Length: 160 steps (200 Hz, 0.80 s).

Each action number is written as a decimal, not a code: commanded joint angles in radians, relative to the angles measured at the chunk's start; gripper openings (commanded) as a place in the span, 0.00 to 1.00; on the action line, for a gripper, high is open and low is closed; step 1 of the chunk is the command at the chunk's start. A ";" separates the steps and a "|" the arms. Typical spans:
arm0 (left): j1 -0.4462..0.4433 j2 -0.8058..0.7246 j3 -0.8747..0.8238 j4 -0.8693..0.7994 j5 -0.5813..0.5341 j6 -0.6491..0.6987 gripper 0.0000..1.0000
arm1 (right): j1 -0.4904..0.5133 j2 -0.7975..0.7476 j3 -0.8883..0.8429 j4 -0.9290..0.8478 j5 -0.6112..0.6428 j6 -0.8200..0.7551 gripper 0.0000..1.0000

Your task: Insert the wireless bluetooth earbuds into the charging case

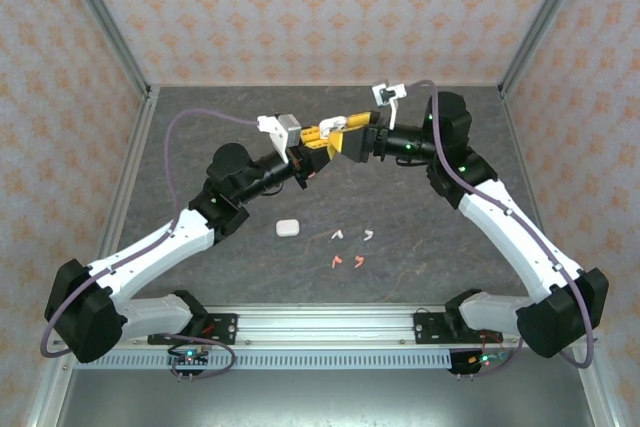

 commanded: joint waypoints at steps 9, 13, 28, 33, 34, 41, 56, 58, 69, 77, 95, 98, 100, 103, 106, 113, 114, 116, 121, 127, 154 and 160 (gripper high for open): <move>-0.012 -0.016 0.026 -0.007 0.014 0.021 0.00 | 0.001 -0.062 0.017 0.116 0.009 -0.037 0.82; -0.012 -0.017 0.026 -0.010 0.013 0.021 0.00 | 0.001 -0.062 0.016 0.118 0.011 -0.038 0.82; -0.012 -0.019 0.023 -0.012 0.011 0.023 0.00 | 0.002 -0.067 0.012 0.123 0.016 -0.041 0.82; -0.012 -0.021 0.022 -0.012 0.011 0.025 0.00 | 0.002 -0.067 0.012 0.122 0.016 -0.043 0.82; -0.012 -0.020 0.021 -0.012 0.011 0.025 0.00 | 0.001 -0.067 0.012 0.122 0.016 -0.044 0.82; -0.012 -0.022 0.020 -0.011 0.010 0.025 0.00 | 0.002 -0.069 0.011 0.116 0.020 -0.048 0.82; -0.012 -0.025 0.018 -0.012 0.005 0.027 0.00 | 0.002 -0.070 0.010 0.095 0.032 -0.060 0.82; -0.011 -0.025 0.016 -0.013 0.004 0.027 0.00 | 0.001 -0.070 0.010 0.091 0.035 -0.062 0.82; -0.012 -0.026 0.017 -0.017 0.000 0.029 0.00 | 0.001 -0.069 0.012 0.071 0.046 -0.072 0.82; -0.012 -0.028 0.017 -0.020 -0.003 0.031 0.00 | 0.001 -0.070 0.012 0.055 0.057 -0.079 0.82; -0.012 -0.033 0.009 -0.011 -0.009 0.028 0.00 | 0.001 -0.069 0.015 0.005 0.094 -0.102 0.82; -0.012 -0.033 0.007 -0.011 -0.011 0.030 0.00 | 0.001 -0.070 0.016 -0.002 0.100 -0.106 0.82; -0.012 -0.034 0.008 -0.011 -0.012 0.028 0.00 | 0.002 -0.070 0.015 -0.006 0.102 -0.109 0.82; -0.012 -0.034 0.008 -0.010 -0.013 0.028 0.00 | 0.002 -0.071 0.013 -0.011 0.105 -0.111 0.82; -0.012 -0.034 0.008 -0.011 -0.015 0.029 0.00 | 0.002 -0.071 0.012 -0.012 0.108 -0.112 0.82; -0.012 -0.034 0.008 -0.012 -0.016 0.029 0.00 | 0.001 -0.072 0.010 -0.012 0.113 -0.112 0.82; -0.012 -0.034 0.008 -0.012 -0.016 0.029 0.00 | 0.001 -0.072 0.009 -0.013 0.113 -0.113 0.83; -0.012 -0.034 0.007 -0.012 -0.016 0.029 0.00 | 0.002 -0.073 0.007 -0.012 0.113 -0.113 0.82; -0.012 -0.034 0.007 -0.014 -0.016 0.030 0.00 | 0.002 -0.073 0.004 -0.013 0.115 -0.112 0.82; -0.012 -0.034 0.010 -0.015 -0.014 0.031 0.00 | 0.002 -0.075 0.003 -0.013 0.117 -0.112 0.83; -0.012 -0.027 0.018 -0.036 -0.022 0.034 0.00 | 0.002 -0.077 0.007 -0.073 0.167 -0.135 0.86; -0.012 -0.026 0.018 -0.040 -0.029 0.034 0.00 | 0.002 -0.076 0.008 -0.091 0.186 -0.143 0.87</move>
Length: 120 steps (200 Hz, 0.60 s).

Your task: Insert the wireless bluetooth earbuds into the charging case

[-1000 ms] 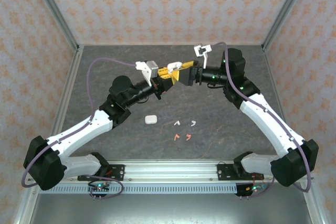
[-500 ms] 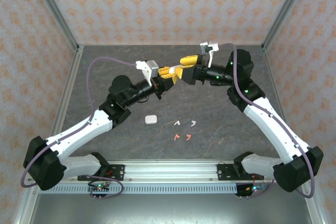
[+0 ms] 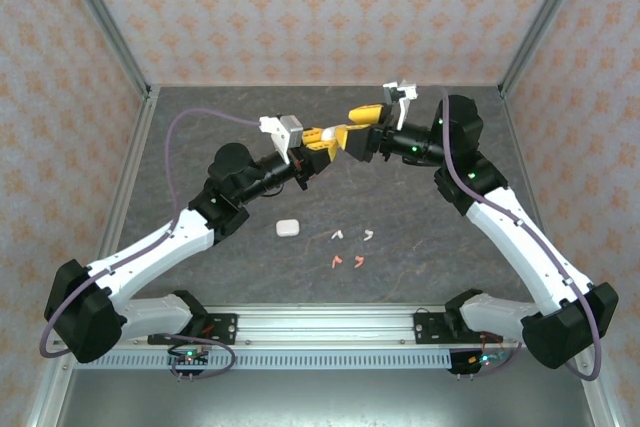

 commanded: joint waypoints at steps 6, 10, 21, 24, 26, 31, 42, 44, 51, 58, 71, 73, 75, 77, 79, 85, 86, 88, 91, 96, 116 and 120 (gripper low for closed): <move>-0.005 -0.022 0.012 -0.008 -0.031 0.026 0.00 | 0.001 -0.023 0.009 -0.074 0.092 -0.053 0.89; -0.005 -0.020 0.013 -0.011 -0.036 0.027 0.00 | 0.001 -0.024 0.010 -0.090 0.112 -0.056 0.90; -0.004 -0.015 0.013 -0.021 -0.047 0.030 0.00 | 0.001 -0.022 0.013 -0.141 0.177 -0.068 0.91; -0.005 -0.013 0.012 -0.022 -0.050 0.032 0.00 | 0.002 -0.021 0.015 -0.162 0.197 -0.071 0.91; -0.005 -0.012 0.013 -0.022 -0.051 0.032 0.00 | 0.002 -0.020 0.017 -0.172 0.210 -0.073 0.91; -0.005 -0.009 0.011 -0.024 -0.054 0.032 0.00 | 0.002 -0.018 0.021 -0.202 0.240 -0.081 0.92; -0.005 -0.002 0.008 -0.025 -0.063 0.032 0.00 | 0.001 -0.013 0.026 -0.251 0.285 -0.095 0.92; -0.005 0.001 0.008 -0.025 -0.064 0.032 0.00 | 0.001 -0.011 0.025 -0.258 0.290 -0.097 0.92; -0.005 0.007 0.005 -0.027 -0.072 0.034 0.00 | 0.002 -0.012 0.021 -0.276 0.314 -0.100 0.94; -0.004 0.012 0.004 -0.029 -0.077 0.035 0.00 | 0.002 -0.014 0.014 -0.287 0.336 -0.099 0.95; -0.002 0.018 0.001 -0.037 -0.091 0.040 0.00 | 0.001 -0.019 0.005 -0.311 0.396 -0.098 0.98; -0.003 0.019 0.000 -0.037 -0.093 0.041 0.00 | 0.001 -0.020 0.004 -0.316 0.407 -0.097 0.99; -0.001 0.020 -0.002 -0.037 -0.096 0.040 0.00 | 0.001 -0.021 0.004 -0.322 0.419 -0.097 0.99; 0.000 0.022 -0.002 -0.036 -0.097 0.042 0.00 | 0.001 -0.022 0.004 -0.328 0.432 -0.098 0.99; 0.001 0.022 -0.004 -0.036 -0.100 0.042 0.00 | 0.001 -0.022 0.004 -0.335 0.445 -0.097 1.00; 0.005 0.024 -0.008 -0.036 -0.106 0.042 0.00 | 0.001 -0.023 0.005 -0.353 0.479 -0.099 0.99; 0.006 0.025 -0.010 -0.037 -0.108 0.041 0.00 | 0.001 -0.023 0.005 -0.356 0.481 -0.100 0.99; 0.009 0.026 -0.011 -0.036 -0.110 0.041 0.00 | 0.001 -0.025 0.007 -0.361 0.493 -0.101 0.99; 0.013 0.027 -0.013 -0.036 -0.112 0.039 0.00 | 0.002 -0.025 0.008 -0.369 0.506 -0.104 0.99; 0.022 0.029 -0.017 -0.035 -0.114 0.033 0.00 | 0.001 -0.026 0.010 -0.380 0.522 -0.107 0.99; 0.070 0.036 -0.030 -0.035 -0.104 0.000 0.00 | 0.000 -0.031 0.015 -0.409 0.572 -0.112 0.99; 0.081 0.036 -0.033 -0.033 -0.098 -0.007 0.00 | 0.000 -0.032 0.015 -0.416 0.584 -0.113 0.99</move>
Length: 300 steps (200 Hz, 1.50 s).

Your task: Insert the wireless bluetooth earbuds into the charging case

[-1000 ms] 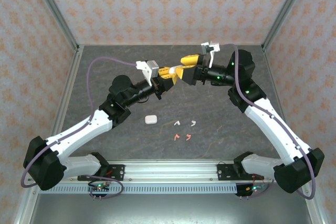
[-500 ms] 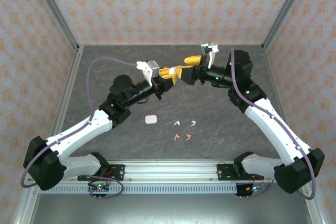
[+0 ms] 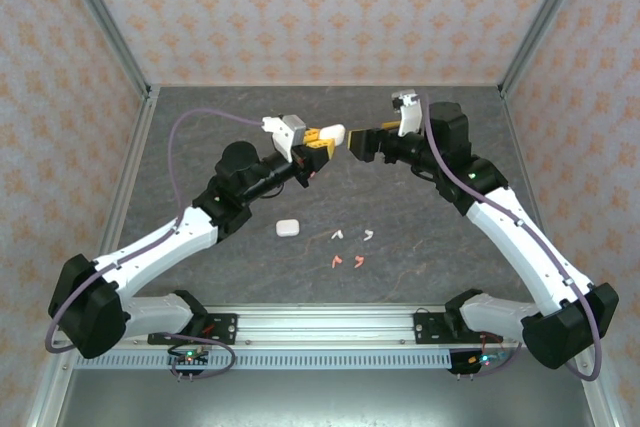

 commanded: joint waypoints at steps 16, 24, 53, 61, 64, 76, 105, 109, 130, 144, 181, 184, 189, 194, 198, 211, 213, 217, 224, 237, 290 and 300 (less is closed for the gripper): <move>0.100 -0.003 -0.031 0.008 -0.007 -0.048 0.00 | -0.007 -0.033 0.013 -0.090 0.178 -0.026 0.99; 0.122 -0.007 -0.035 -0.001 -0.002 -0.050 0.00 | -0.015 -0.034 0.008 -0.097 0.199 -0.027 0.99; 0.206 -0.035 -0.041 -0.064 0.014 -0.061 0.00 | -0.085 -0.039 -0.041 -0.087 0.187 -0.013 0.99; 0.225 -0.044 -0.046 -0.082 0.013 -0.060 0.00 | -0.106 -0.040 -0.061 -0.075 0.168 -0.011 0.99; 0.232 -0.046 -0.047 -0.089 0.014 -0.059 0.00 | -0.116 -0.041 -0.070 -0.070 0.164 -0.010 0.99; 0.261 -0.055 -0.048 -0.125 0.007 -0.054 0.00 | -0.150 -0.041 -0.100 -0.052 0.146 0.007 0.99; 0.352 -0.039 -0.033 -0.214 0.014 -0.072 0.00 | -0.241 -0.028 -0.165 -0.012 0.093 0.057 0.99; 0.365 -0.034 -0.028 -0.228 0.018 -0.074 0.00 | -0.251 -0.025 -0.171 -0.012 0.089 0.062 0.99; 0.431 0.012 0.013 -0.321 0.037 -0.074 0.00 | -0.293 -0.012 -0.201 -0.023 0.080 0.077 0.99; 0.472 0.053 0.038 -0.368 0.059 -0.074 0.00 | -0.314 -0.002 -0.213 -0.034 0.078 0.082 0.99; 0.560 0.178 0.062 -0.392 0.091 -0.104 0.00 | -0.326 0.020 -0.217 -0.061 0.072 0.083 0.99; 0.564 0.192 0.066 -0.394 0.094 -0.105 0.00 | -0.326 0.021 -0.217 -0.060 0.069 0.083 0.99; 0.573 0.214 0.073 -0.398 0.100 -0.109 0.00 | -0.326 0.020 -0.217 -0.060 0.065 0.084 0.99; 0.578 0.237 0.081 -0.404 0.109 -0.110 0.00 | -0.326 0.020 -0.218 -0.061 0.065 0.087 0.99; 0.580 0.258 0.091 -0.412 0.114 -0.107 0.00 | -0.326 0.021 -0.217 -0.060 0.065 0.088 0.99; 0.580 0.335 0.137 -0.460 0.130 -0.087 0.00 | -0.326 0.042 -0.220 -0.059 0.061 0.093 0.99; 0.580 0.348 0.143 -0.468 0.135 -0.084 0.00 | -0.326 0.044 -0.220 -0.060 0.060 0.094 0.99; 0.580 0.371 0.156 -0.480 0.144 -0.078 0.00 | -0.326 0.047 -0.220 -0.060 0.056 0.095 0.99; 0.580 0.412 0.179 -0.495 0.152 -0.074 0.00 | -0.326 0.051 -0.220 -0.061 0.050 0.098 0.99; 0.580 0.482 0.211 -0.499 0.179 -0.077 0.00 | -0.326 0.061 -0.217 -0.064 0.030 0.099 0.99; 0.580 0.652 0.308 -0.496 0.201 -0.103 0.00 | -0.326 0.081 -0.208 -0.089 -0.010 0.095 0.99; 0.580 0.677 0.322 -0.498 0.207 -0.105 0.00 | -0.326 0.081 -0.207 -0.092 -0.012 0.094 0.99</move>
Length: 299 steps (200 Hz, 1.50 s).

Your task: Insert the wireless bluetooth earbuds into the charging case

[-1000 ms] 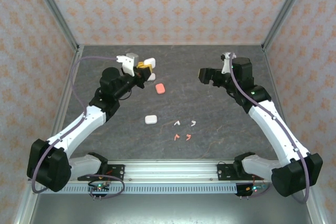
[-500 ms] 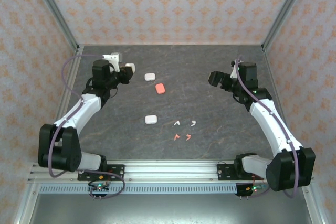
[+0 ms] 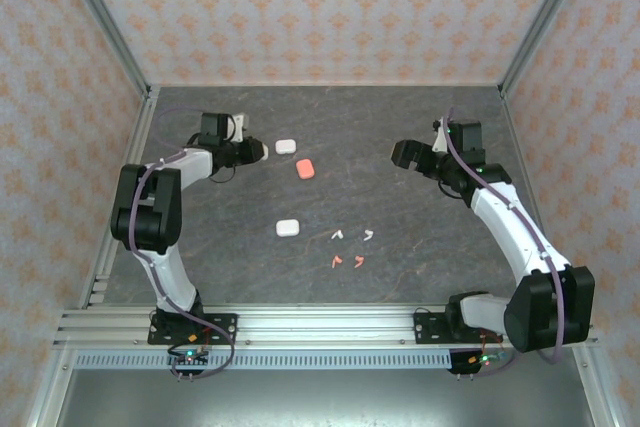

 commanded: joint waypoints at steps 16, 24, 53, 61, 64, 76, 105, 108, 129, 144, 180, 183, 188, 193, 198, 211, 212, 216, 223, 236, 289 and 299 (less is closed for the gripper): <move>0.000 0.084 0.089 -0.021 0.047 -0.018 0.02 | -0.003 0.005 0.002 -0.023 -0.023 0.003 0.99; 0.001 0.098 0.098 -0.018 0.051 -0.026 0.06 | -0.003 0.005 0.003 -0.027 -0.027 0.001 0.99; 0.001 0.117 0.099 0.016 0.050 -0.051 0.20 | -0.003 0.008 0.002 -0.026 -0.037 0.003 0.99; 0.000 0.120 0.101 0.017 0.043 -0.051 0.22 | -0.003 0.009 0.002 -0.023 -0.041 0.005 0.99; 0.000 0.121 0.102 0.017 0.040 -0.050 0.23 | -0.003 0.009 0.002 -0.022 -0.044 0.007 0.99; 0.000 0.125 0.105 0.011 0.034 -0.048 0.27 | -0.003 0.008 0.005 -0.018 -0.056 0.007 0.99; 0.001 0.112 0.101 -0.002 0.005 -0.036 0.29 | -0.003 0.015 0.019 -0.029 -0.058 0.014 0.99; 0.000 0.109 0.098 0.001 0.002 -0.036 0.31 | -0.003 0.016 0.021 -0.031 -0.055 0.016 0.99; 0.000 0.095 0.092 0.007 -0.010 -0.037 0.38 | -0.002 0.023 0.027 -0.047 -0.033 0.021 0.99; 0.001 0.088 0.095 0.010 -0.008 -0.048 0.40 | 0.002 0.027 0.032 -0.064 -0.013 0.021 0.99; 0.000 0.004 0.056 0.055 -0.071 -0.095 0.42 | 0.080 0.022 0.056 -0.119 0.133 -0.019 0.99; 0.000 -0.011 0.047 0.063 -0.084 -0.100 0.43 | 0.089 0.023 0.058 -0.123 0.143 -0.021 0.99; 0.001 -0.034 0.030 0.074 -0.103 -0.104 0.43 | 0.102 0.026 0.061 -0.126 0.153 -0.023 0.99; 0.002 -0.056 0.017 0.079 -0.123 -0.107 0.45 | 0.116 0.029 0.063 -0.127 0.158 -0.023 0.99; -0.001 -0.079 0.005 0.080 -0.142 -0.106 0.46 | 0.131 0.034 0.064 -0.127 0.164 -0.021 0.99; -0.003 -0.142 -0.024 0.079 -0.181 -0.099 0.48 | 0.171 0.051 0.073 -0.125 0.191 -0.009 0.99; -0.004 -0.147 -0.028 0.078 -0.184 -0.098 0.49 | 0.175 0.053 0.074 -0.124 0.194 -0.009 0.99; -0.006 -0.167 -0.038 0.077 -0.194 -0.096 0.49 | 0.189 0.061 0.078 -0.124 0.205 -0.007 0.99; -0.009 -0.202 -0.057 0.077 -0.209 -0.093 0.50 | 0.216 0.075 0.086 -0.125 0.226 -0.005 0.99; -0.016 -0.274 -0.098 0.080 -0.233 -0.084 0.52 | 0.264 0.113 0.109 -0.129 0.260 -0.001 0.99; -0.039 -0.616 -0.298 0.121 -0.322 -0.136 0.55 | 0.446 0.363 0.286 -0.158 0.335 0.002 0.99; -0.039 -0.689 -0.331 0.115 -0.335 -0.148 0.56 | 0.470 0.415 0.324 -0.161 0.338 0.003 0.99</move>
